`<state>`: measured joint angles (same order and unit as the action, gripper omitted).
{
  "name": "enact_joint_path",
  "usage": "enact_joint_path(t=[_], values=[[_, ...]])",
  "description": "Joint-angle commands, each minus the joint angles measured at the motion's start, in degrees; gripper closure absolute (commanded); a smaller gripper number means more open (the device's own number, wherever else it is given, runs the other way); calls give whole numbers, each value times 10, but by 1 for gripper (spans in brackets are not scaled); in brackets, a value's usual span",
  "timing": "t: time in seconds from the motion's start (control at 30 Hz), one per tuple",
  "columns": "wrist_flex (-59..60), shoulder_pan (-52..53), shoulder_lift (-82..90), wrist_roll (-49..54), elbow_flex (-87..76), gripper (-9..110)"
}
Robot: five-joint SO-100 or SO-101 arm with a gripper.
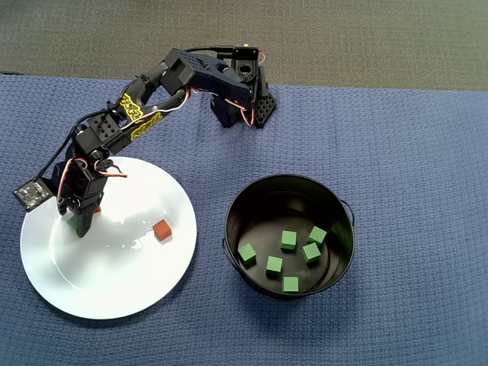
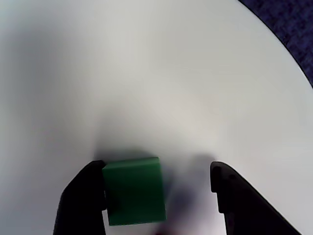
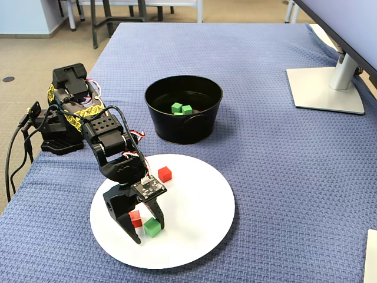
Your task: Pick up the green cubes from the white plate and place them in the black recipient
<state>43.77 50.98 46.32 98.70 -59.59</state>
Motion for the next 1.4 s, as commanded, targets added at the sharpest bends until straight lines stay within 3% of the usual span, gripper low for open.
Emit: enact_joint_path(t=[0.0,0.57,1.07,1.17,1.37], values=[[-16,-16,25,-12,-1,88],[17,-23,49,-25,-23,91],[11,-27,56,-44,-32,101],[14,-32,62,-71,-30,101],[141,-55,104,-221,48,101]])
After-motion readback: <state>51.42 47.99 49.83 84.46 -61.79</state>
